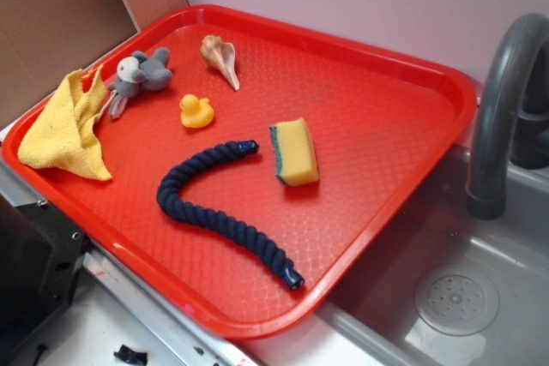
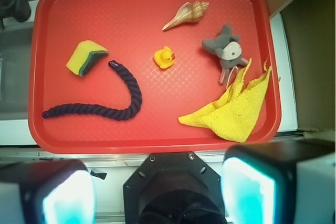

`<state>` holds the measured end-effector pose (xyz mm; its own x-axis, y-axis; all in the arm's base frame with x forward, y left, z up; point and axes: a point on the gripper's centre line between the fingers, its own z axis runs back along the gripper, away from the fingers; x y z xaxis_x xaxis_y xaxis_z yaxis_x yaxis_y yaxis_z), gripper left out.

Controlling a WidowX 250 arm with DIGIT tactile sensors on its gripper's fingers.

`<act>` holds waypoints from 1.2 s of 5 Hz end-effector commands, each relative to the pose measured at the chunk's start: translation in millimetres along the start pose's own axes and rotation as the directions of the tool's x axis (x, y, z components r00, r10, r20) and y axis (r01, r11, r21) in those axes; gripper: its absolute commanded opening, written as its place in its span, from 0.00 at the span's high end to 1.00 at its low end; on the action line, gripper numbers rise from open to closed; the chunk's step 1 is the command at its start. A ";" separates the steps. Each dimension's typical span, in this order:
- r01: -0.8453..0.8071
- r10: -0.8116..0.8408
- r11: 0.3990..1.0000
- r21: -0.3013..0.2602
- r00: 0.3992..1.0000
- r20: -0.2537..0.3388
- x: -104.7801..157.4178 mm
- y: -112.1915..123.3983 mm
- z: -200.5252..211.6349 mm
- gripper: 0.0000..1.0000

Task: Grab the blue rope.

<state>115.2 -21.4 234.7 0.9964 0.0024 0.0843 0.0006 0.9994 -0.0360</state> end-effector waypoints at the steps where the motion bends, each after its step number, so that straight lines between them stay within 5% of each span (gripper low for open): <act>1: 0.000 0.000 1.000 0.000 1.000 0.000 0.0 0.0 0.0 0.00; 3: -0.202 0.205 0.979 -0.032 0.969 0.139 16.5 -5.6 -36.7 0.00; 4: -0.300 0.295 0.954 0.008 0.942 0.158 39.8 -9.8 -86.7 0.00; 5: -0.247 0.236 0.966 0.079 0.963 0.130 55.1 -16.3 -126.4 0.00; 6: -0.233 0.227 0.970 0.069 0.970 0.088 65.1 -18.0 -167.4 0.00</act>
<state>189.3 -48.3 67.3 0.9661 0.2235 0.1295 -0.2290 0.9730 0.0286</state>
